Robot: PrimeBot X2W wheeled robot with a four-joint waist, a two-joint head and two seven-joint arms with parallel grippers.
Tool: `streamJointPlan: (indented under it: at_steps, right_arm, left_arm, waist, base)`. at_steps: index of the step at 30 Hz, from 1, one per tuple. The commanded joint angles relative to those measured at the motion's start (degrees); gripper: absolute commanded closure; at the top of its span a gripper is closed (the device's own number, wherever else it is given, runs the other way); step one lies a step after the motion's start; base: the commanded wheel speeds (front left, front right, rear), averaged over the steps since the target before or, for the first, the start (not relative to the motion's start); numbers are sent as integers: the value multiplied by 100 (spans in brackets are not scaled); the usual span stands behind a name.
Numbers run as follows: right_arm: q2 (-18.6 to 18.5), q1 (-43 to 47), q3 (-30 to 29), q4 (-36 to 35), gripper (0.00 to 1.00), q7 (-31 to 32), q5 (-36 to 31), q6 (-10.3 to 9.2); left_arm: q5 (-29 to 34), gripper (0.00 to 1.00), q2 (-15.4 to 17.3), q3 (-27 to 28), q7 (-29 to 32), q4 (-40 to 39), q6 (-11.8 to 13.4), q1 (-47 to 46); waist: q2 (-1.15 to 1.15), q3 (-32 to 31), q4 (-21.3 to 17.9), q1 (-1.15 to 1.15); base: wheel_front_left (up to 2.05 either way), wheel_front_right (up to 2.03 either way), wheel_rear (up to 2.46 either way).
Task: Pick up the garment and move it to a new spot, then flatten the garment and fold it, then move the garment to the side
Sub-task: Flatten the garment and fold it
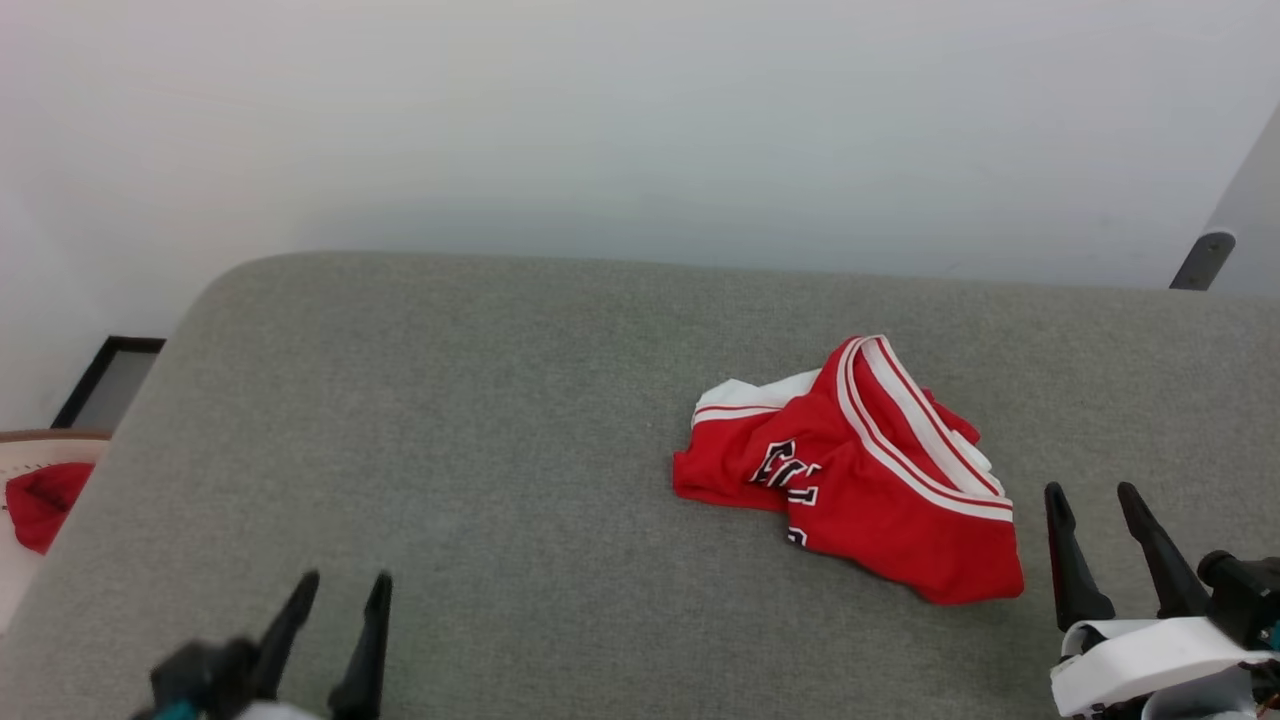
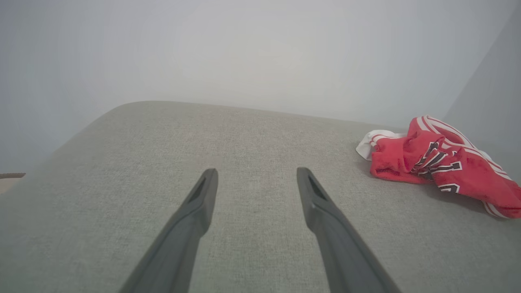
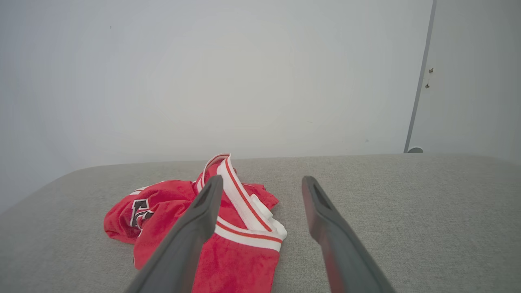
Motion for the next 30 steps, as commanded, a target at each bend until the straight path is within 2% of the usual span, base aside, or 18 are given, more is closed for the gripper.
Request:
streamJointPlan:
  at_steps: [1, 4, 9, 13, 18, 23, 26, 30]
  right_arm:
    - [31, -29, 36, -6, 0, -16, 20, -1]
    - [64, -119, 75, -55, 0, -18, 38, -1]
    - [133, -400, 198, -132, 0, -39, 68, -1]
    - [214, -672, 249, -113, 0, -64, 110, -1]
    - [318, -940, 289, -11, 0, -103, 186, -2]
    - [473, -1184, 308, -68, 0, -110, 255, -1]
    - [544, -1303, 331, -139, 0, -112, 268, -1]
    - [624, -1402, 380, -201, 0, -112, 309, -1]
  left_arm:
    - [15, 0, 68, -36, 51, 11, -53, -263]
    - [-13, 0, 207, -229, 381, 42, -148, -786]
    - [-241, 0, 546, -662, 1145, 220, -253, -2255]
    - [-694, 0, 879, -1428, 2010, 526, -260, -3593]
    - [-1776, 0, 1070, -2280, 3277, 1169, -259, -5046]
    - [-2896, 0, 1099, -2755, 4919, 1909, -260, -6077]
    - [-3238, 0, 1106, -2951, 5822, 2295, -260, -6511]
    - [-3452, 0, 960, -3052, 6452, 2747, -260, -6985]
  waist:
    - [0, 70, -48, 0]
    - [0, 250, -151, 0]
    - [0, 829, -497, 0]
    - [0, 1337, -834, 0]
    - [0, 1867, -1248, 0]
    - [0, 2272, -1675, 0]
    - [0, 2478, -1879, 0]
    - [0, 2712, -2067, 0]
  base:
    - [0, 0, 0]
    - [0, 0, 0]
    - [0, 0, 0]
    - [0, 0, 0]
    - [0, 0, 0]
    - [0, 0, 0]
    - [0, 0, 0]
    - [0, 0, 0]
